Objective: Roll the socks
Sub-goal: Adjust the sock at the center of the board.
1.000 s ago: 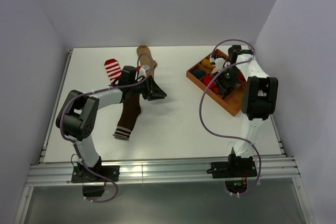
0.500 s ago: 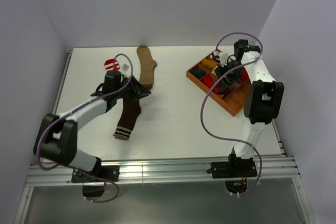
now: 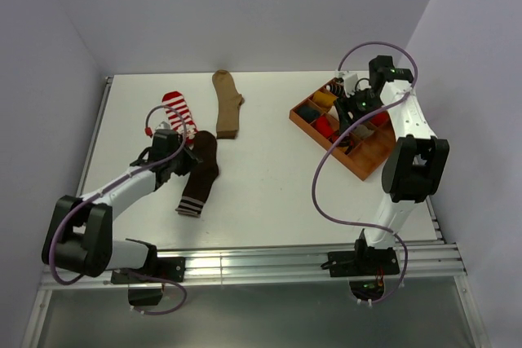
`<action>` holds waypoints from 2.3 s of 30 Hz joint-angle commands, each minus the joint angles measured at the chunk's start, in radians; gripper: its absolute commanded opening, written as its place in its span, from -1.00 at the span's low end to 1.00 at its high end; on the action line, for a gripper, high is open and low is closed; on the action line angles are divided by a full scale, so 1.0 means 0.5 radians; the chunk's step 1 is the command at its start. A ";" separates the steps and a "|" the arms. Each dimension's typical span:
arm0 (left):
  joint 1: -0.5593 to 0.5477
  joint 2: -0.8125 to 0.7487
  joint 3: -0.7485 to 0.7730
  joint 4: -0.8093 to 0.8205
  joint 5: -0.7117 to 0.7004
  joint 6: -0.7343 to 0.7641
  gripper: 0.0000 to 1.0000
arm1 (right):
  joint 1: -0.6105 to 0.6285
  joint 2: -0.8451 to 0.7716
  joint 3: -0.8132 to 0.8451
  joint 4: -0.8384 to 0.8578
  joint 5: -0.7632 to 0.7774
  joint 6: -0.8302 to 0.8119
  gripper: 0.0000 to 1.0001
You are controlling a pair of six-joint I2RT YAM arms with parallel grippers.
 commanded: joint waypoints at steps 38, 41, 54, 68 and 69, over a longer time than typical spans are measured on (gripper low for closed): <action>-0.780 1.439 0.925 0.209 0.289 -0.059 -0.34 | 0.137 -0.164 -0.184 0.115 0.010 0.066 0.36; -0.762 1.342 0.898 0.259 0.295 -0.038 -0.28 | 0.237 -0.188 -0.203 0.155 0.056 0.100 0.36; -0.722 0.765 0.904 0.228 0.332 -0.050 -0.14 | 0.541 -0.384 -0.389 0.398 0.256 0.247 0.35; 0.066 -0.272 0.680 -0.054 0.099 -0.075 -0.08 | 1.516 -0.510 -0.890 0.922 0.498 0.627 0.33; 0.082 -0.300 0.680 -0.069 0.102 -0.069 -0.07 | 1.572 -0.492 -0.902 0.944 0.538 0.640 0.32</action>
